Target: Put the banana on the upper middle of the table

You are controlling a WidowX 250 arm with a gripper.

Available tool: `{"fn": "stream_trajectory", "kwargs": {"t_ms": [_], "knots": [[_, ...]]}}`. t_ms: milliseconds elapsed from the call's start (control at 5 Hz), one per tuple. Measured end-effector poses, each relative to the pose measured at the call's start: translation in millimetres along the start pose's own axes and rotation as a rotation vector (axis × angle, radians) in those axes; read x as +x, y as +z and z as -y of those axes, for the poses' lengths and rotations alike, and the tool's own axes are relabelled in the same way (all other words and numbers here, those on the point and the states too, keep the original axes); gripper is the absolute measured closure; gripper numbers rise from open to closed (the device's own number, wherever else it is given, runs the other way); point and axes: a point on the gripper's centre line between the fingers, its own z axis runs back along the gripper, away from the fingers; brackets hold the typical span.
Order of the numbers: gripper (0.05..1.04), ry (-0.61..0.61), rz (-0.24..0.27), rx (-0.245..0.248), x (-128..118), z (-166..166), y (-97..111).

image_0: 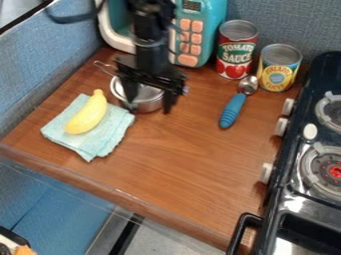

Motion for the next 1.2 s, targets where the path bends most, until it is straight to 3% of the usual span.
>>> {"fn": "stream_trajectory", "kwargs": {"t_ms": [200,400,600,1000,1200], "knots": [[0.083,0.038,0.01,0.004,-14,-41,-7],[0.083,0.041,0.02,0.043,-17,-72,-12],[0.083,0.042,0.002,0.034,-19,-90,-33],[0.133,0.03,-0.084,-0.011,-8,-89,-78],[0.42,-0.003,-0.09,-0.002,-5,-79,-78]]}}
